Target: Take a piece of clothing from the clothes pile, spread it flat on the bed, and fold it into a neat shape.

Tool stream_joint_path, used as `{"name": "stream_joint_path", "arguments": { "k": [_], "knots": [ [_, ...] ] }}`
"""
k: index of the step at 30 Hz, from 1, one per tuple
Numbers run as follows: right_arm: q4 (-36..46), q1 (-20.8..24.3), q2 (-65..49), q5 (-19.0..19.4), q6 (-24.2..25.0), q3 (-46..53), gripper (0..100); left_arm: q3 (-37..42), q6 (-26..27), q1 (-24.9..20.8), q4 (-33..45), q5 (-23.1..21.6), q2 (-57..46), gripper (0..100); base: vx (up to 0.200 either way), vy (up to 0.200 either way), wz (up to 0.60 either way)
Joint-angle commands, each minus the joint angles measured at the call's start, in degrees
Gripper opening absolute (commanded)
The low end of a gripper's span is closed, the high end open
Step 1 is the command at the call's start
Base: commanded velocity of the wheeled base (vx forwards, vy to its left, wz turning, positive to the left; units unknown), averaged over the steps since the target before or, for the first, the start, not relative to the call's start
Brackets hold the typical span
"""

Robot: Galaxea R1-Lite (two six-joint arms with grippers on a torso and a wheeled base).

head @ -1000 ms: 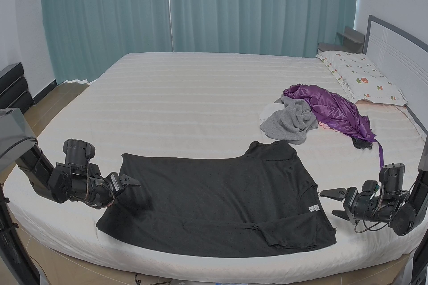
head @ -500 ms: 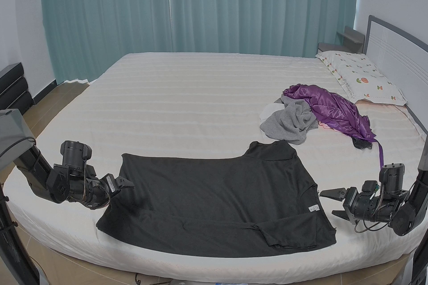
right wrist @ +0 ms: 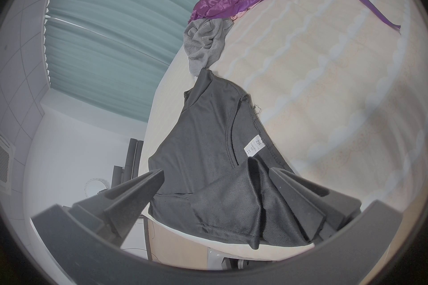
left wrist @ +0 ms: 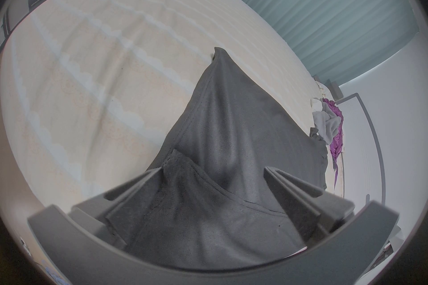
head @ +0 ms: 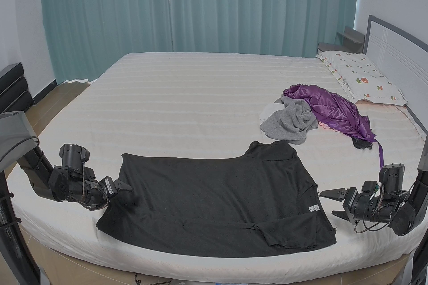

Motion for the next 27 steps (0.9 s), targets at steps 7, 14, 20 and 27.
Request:
{"name": "stream_joint_path", "arguments": {
  "k": [7, 14, 20, 27],
  "knots": [
    [-0.02, -0.01, 0.08, 0.01, 0.05, -0.01, 100, 0.44, 0.09, 0.71, -0.63, 0.32, 1.81, 0, 0.000, 0.000, 0.00],
    [-0.02, -0.01, -0.19, 0.01, 0.05, -0.10, 100, 3.16, 0.00, 1.50, -0.54, 0.50, -3.46, 0, 0.000, 0.000, 0.00],
    [-0.11, -0.01, -0.36, -0.35, -0.12, -0.71, 100, 5.18, 0.00, 1.59, -0.28, 0.50, -7.59, 0, 0.000, 0.000, 0.00],
    [-0.63, 0.08, 1.22, -0.43, -0.21, -3.79, 100, 7.65, 0.00, 2.38, -0.45, 0.50, -10.05, 0, 0.000, 0.000, 0.00]
  ]
}}
